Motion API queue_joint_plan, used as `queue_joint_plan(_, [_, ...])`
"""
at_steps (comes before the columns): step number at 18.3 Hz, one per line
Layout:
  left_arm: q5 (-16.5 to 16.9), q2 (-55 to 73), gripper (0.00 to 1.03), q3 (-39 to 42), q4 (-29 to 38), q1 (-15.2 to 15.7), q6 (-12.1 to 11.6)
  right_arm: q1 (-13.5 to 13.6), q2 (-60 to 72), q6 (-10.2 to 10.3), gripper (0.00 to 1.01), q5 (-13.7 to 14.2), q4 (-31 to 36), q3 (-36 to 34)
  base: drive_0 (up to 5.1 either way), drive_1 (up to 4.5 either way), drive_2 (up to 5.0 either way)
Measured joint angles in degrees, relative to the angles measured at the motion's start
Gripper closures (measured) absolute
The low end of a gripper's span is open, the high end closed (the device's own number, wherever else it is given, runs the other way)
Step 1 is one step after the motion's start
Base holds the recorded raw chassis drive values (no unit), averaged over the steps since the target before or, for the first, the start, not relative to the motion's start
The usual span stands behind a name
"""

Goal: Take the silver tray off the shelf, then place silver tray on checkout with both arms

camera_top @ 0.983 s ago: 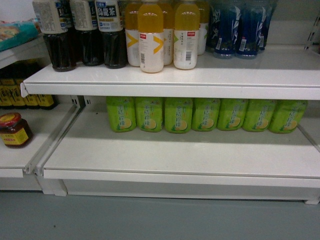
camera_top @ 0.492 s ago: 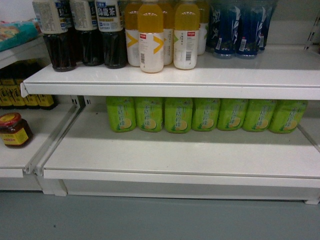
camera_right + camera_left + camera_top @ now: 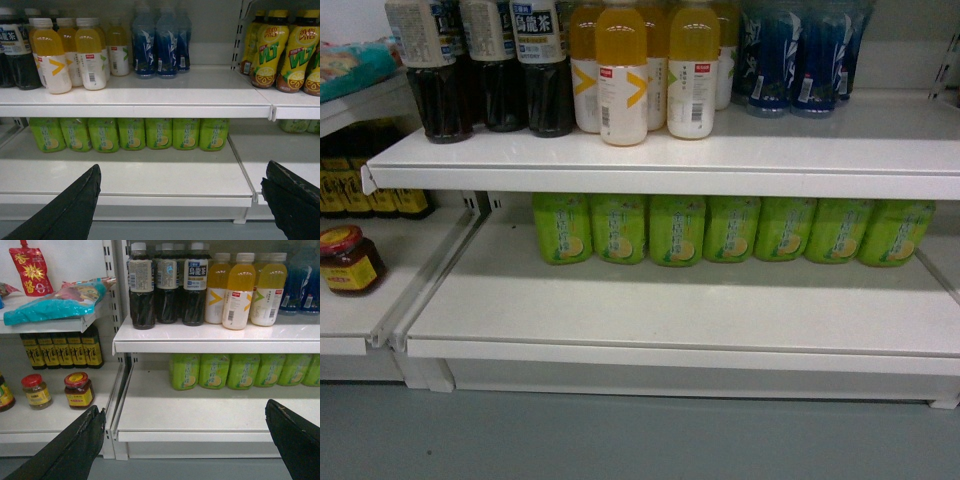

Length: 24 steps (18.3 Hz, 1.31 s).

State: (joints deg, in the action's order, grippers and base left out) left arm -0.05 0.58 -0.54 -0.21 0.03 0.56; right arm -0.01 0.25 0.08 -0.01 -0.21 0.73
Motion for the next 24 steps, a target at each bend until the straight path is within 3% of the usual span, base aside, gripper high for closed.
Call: queue_joint_plan(24, [0.1, 0.0, 0.05, 0.0, 0.2, 0.0, -0.6, 0.0, 0.0, -0.1, 0.03, 0.0, 0.0, 0.0, 0.0, 0.0, 0.0])
